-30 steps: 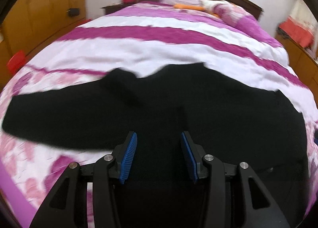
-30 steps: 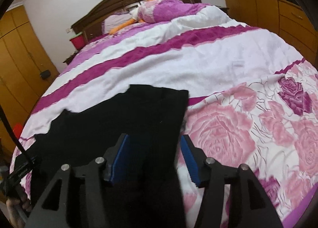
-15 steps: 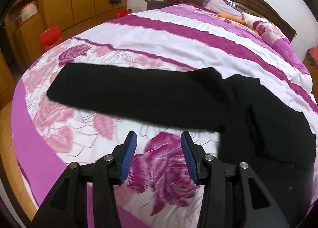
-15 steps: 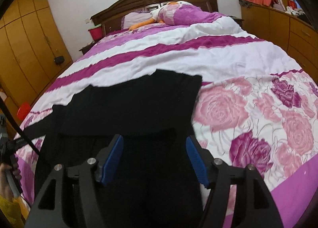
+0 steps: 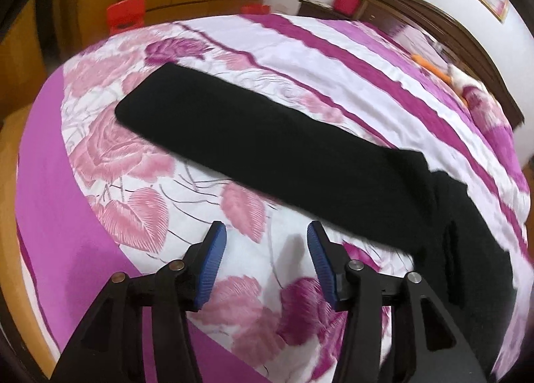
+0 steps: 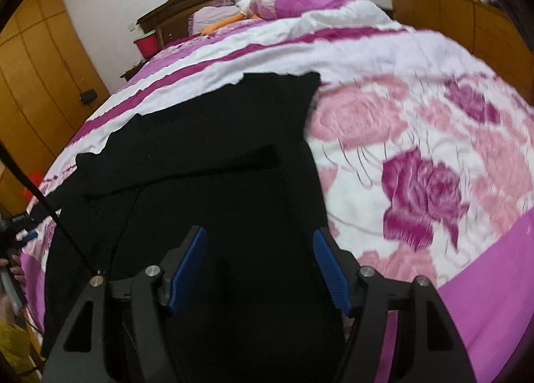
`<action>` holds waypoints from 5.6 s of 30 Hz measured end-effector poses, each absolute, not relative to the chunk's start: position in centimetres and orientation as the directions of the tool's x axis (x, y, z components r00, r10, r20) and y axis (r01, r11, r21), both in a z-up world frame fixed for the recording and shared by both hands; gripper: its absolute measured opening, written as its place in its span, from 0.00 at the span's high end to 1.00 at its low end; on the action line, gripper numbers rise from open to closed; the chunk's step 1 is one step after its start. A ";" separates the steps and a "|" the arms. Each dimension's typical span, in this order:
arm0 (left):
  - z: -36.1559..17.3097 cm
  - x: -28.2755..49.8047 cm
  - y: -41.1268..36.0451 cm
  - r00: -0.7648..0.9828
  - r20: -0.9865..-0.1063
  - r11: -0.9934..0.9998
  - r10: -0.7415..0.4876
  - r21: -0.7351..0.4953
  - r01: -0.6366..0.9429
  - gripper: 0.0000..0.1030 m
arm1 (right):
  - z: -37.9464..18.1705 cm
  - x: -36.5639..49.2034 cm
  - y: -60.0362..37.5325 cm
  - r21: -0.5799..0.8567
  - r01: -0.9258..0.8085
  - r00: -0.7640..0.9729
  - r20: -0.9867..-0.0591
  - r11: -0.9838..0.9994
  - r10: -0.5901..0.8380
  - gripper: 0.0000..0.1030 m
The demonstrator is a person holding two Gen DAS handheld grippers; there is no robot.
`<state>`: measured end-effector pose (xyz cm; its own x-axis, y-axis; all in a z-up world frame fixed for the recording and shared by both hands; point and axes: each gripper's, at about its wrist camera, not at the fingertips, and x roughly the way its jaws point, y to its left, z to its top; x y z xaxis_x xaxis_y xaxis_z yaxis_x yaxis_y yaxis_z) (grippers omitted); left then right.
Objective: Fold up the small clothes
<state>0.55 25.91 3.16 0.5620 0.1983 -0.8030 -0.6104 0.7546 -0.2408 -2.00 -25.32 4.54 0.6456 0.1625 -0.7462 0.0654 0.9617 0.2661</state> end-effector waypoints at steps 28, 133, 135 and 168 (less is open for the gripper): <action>-0.3 1.1 34.1 0.749 -0.660 0.404 0.064 -0.669 -0.624 0.48 | 2.3 -2.4 -26.2 0.260 0.133 0.649 -0.753 0.956 0.114 0.30; 3.7 0.2 15.8 0.588 -0.809 0.938 -0.017 -0.216 -0.270 0.78 | 7.6 8.6 -0.2 0.280 -0.368 0.503 -0.742 0.887 0.443 0.30; 3.4 0.2 16.0 0.586 -0.810 0.935 -0.019 -0.221 -0.276 0.78 | 6.7 9.3 0.8 0.261 -0.375 0.488 -0.760 0.890 0.429 0.30; 6.5 4.5 10.3 0.637 -0.766 0.972 -0.091 -0.207 -0.110 0.78 | 9.1 9.6 -16.8 0.312 -0.077 0.668 -0.689 0.947 0.281 0.91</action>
